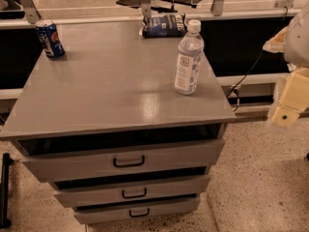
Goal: Knock blue plastic bottle over
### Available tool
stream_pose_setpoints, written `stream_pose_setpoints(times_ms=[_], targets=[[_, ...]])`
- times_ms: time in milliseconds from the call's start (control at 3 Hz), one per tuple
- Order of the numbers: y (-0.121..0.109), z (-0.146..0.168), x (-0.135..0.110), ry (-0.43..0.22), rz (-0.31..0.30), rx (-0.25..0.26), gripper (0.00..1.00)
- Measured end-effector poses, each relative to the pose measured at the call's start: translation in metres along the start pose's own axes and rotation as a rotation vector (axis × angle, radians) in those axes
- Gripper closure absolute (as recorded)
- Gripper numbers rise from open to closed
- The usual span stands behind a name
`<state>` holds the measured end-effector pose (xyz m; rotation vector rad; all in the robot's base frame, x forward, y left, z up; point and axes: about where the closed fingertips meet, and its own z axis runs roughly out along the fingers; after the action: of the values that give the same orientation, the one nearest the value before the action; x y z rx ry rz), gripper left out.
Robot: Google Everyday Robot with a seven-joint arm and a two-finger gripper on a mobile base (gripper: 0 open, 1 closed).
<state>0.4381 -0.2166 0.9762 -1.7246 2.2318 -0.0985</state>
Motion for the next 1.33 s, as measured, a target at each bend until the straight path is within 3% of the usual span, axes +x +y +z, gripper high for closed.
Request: stream_pose_setpoints(times_ms=[333, 667, 1333], targets=[[0.0, 0.0, 0.0, 0.0, 0.0, 0.0, 0.0], [-0.008, 0.0, -0.002, -0.046, -0.004, 0.009, 0.0], [-0.057, 0.028, -0.029, -0.285, -0.05, 0.011, 0.0]])
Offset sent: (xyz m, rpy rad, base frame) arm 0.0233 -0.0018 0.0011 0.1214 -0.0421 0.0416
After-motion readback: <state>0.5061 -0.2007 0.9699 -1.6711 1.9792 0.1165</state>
